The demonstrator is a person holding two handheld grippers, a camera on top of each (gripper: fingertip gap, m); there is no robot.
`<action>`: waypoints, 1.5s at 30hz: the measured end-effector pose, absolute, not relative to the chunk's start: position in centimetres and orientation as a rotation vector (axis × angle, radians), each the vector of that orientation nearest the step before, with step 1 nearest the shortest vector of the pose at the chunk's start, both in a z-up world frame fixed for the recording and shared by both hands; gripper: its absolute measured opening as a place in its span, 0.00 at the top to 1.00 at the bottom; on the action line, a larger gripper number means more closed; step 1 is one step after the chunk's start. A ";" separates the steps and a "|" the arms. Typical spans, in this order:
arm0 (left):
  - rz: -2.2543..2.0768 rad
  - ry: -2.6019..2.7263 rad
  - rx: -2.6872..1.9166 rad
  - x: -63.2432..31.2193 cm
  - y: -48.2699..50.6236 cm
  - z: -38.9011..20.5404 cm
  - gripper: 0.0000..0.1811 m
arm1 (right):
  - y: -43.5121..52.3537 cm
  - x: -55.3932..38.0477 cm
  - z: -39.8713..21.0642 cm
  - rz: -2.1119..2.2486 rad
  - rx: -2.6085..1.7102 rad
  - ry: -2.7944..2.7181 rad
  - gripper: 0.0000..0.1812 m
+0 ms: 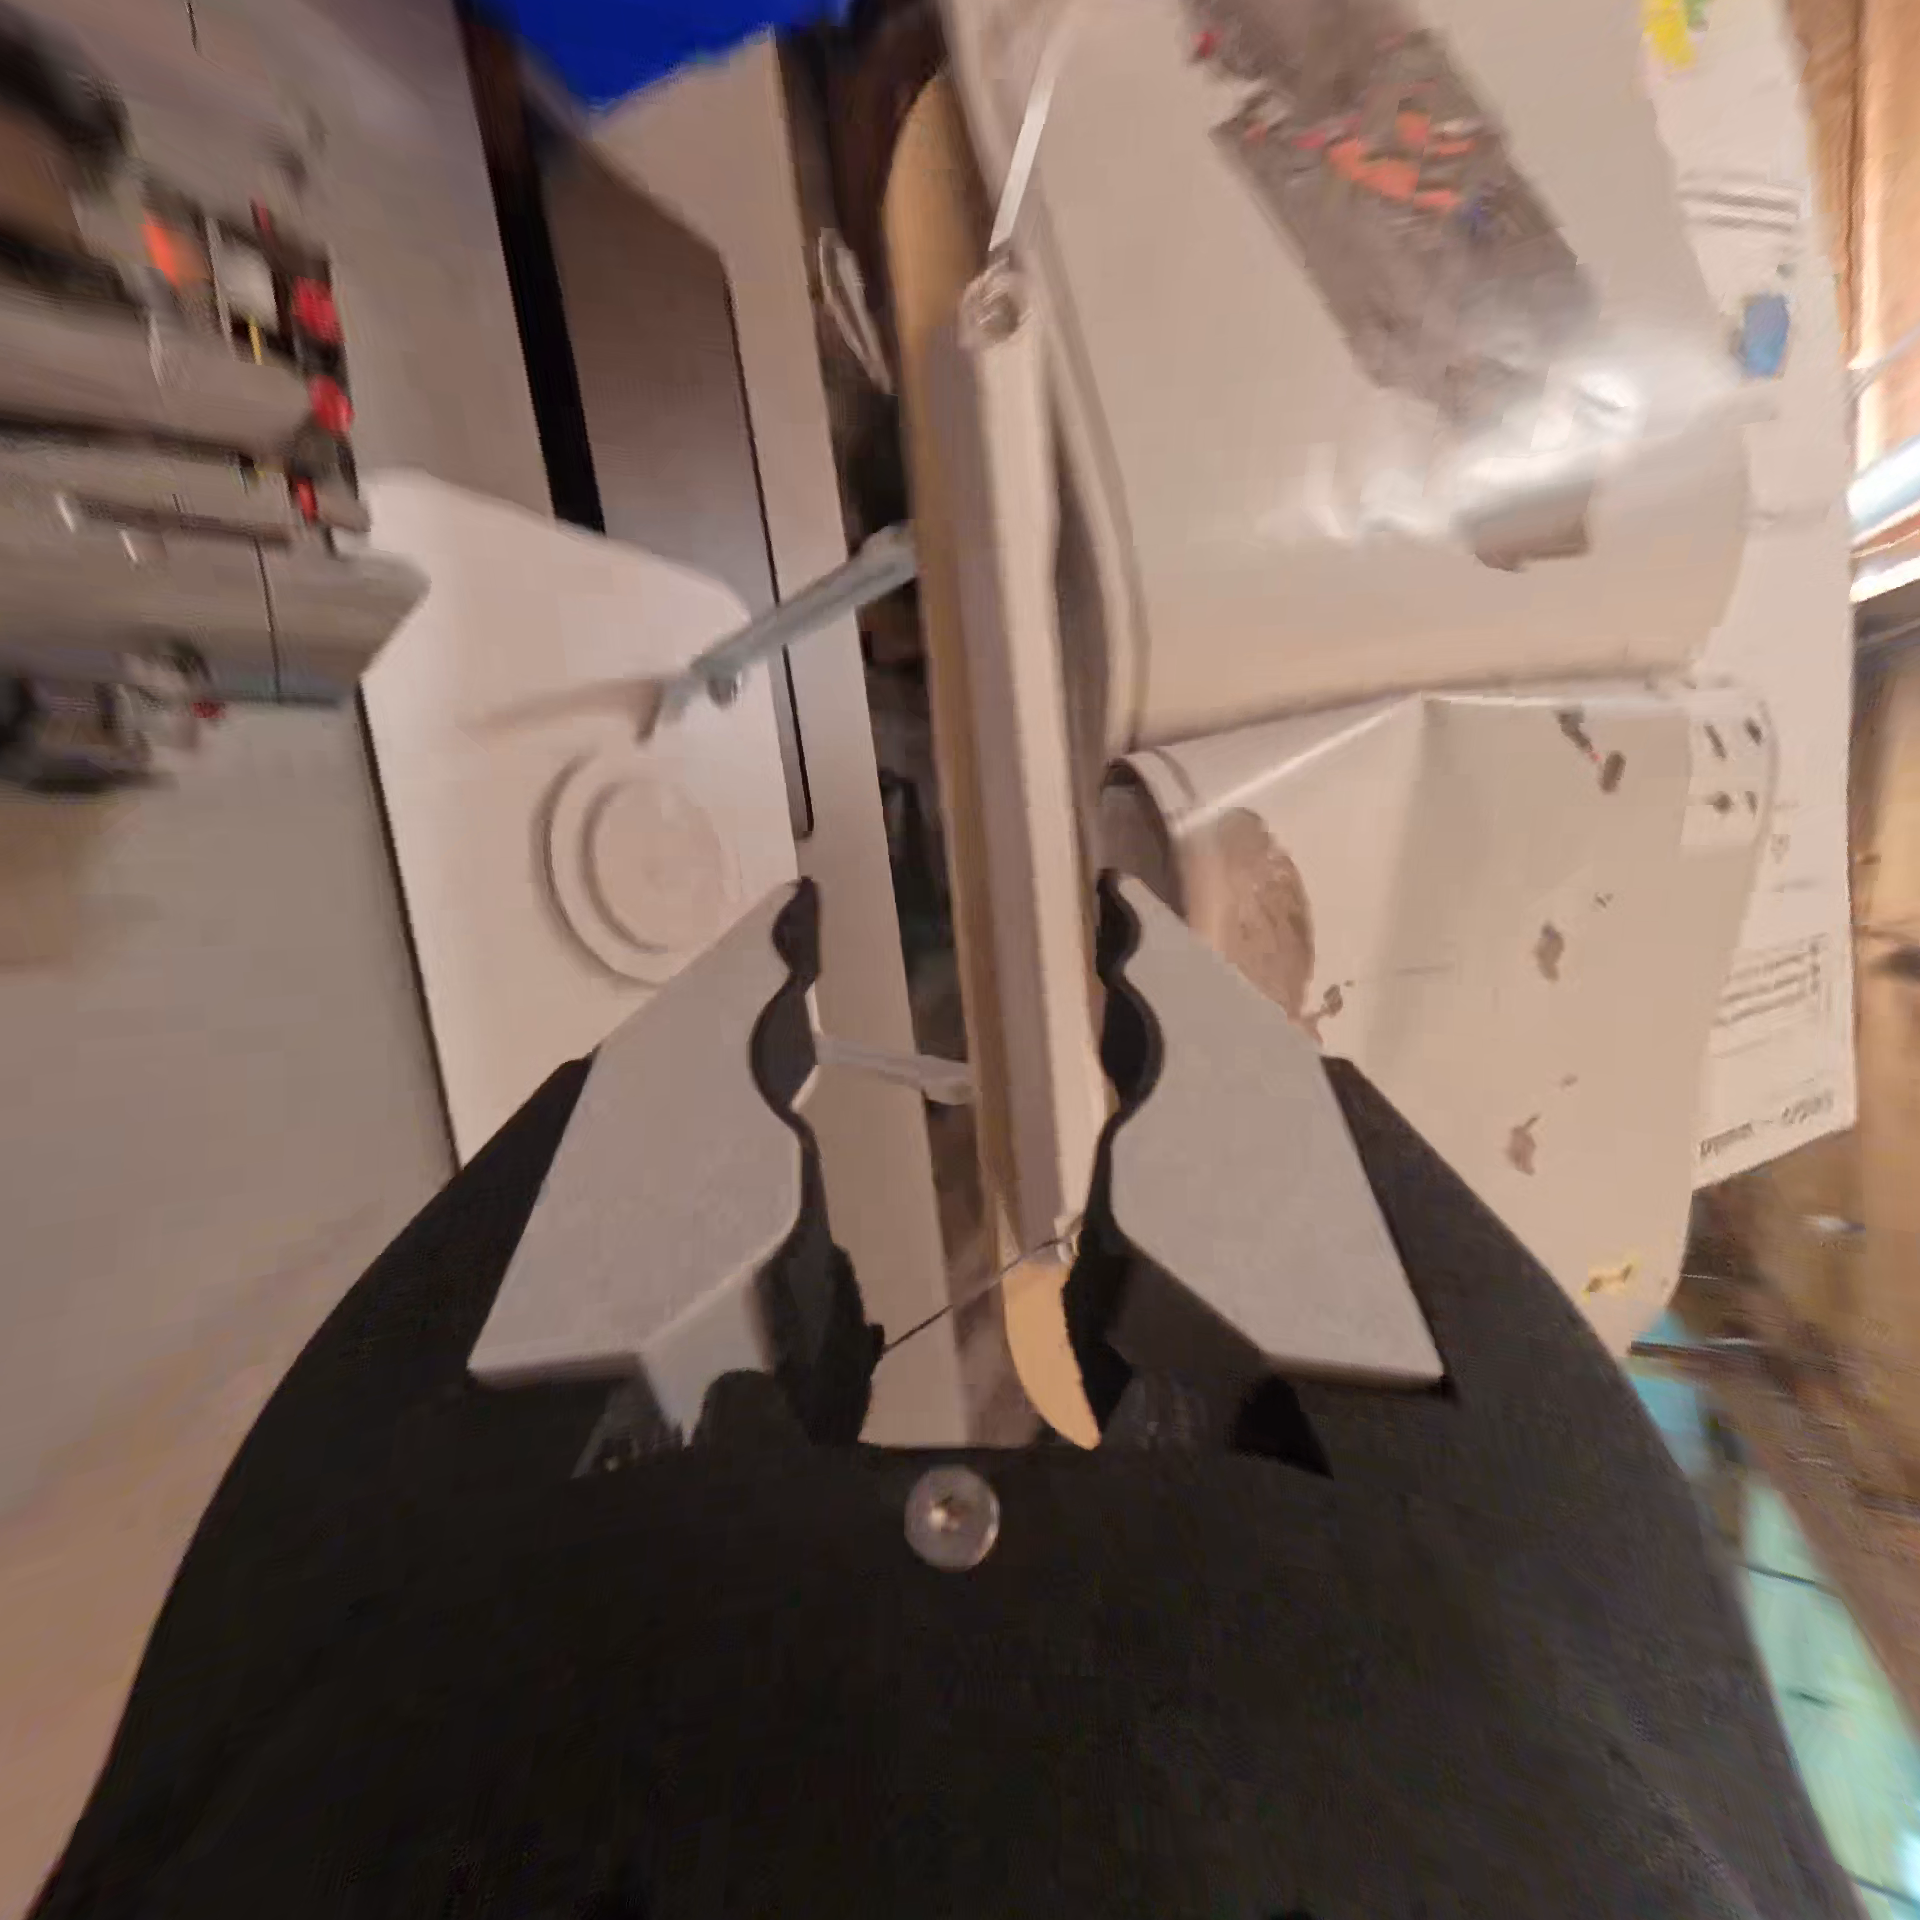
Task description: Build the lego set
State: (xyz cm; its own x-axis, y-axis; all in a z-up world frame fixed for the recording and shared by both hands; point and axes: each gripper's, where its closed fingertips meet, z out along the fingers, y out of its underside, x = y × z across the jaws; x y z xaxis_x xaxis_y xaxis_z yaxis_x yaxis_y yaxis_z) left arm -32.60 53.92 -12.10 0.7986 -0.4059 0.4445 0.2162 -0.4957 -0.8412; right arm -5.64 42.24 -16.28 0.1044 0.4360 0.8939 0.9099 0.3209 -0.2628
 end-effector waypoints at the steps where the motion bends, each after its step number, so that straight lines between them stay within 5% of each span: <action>1: -0.801 0.136 -1.954 -32.4 54.1 -12.4 0.43 | 42.8 -5.8 -16.9 -0.612 -1.262 -1.524 0.75; 11: -1.321 0.312 -1.928 -26.6 53.7 -13.9 0.56 | 47.0 -3.8 -16.4 -0.871 -1.206 -1.386 0.77; 19: -1.401 0.365 -1.908 -25.9 53.5 -14.4 0.53 | 46.6 -3.8 -16.3 -0.859 -1.196 -1.427 0.83; 25: -1.421 0.434 -1.861 -26.2 51.1 -13.2 0.69 | 45.4 -3.2 -16.3 -0.833 -1.218 -1.423 0.83; 45: -1.414 0.529 -1.848 -22.8 39.4 -12.5 0.70 | 33.8 -0.4 -16.3 -0.620 -1.122 -1.643 0.79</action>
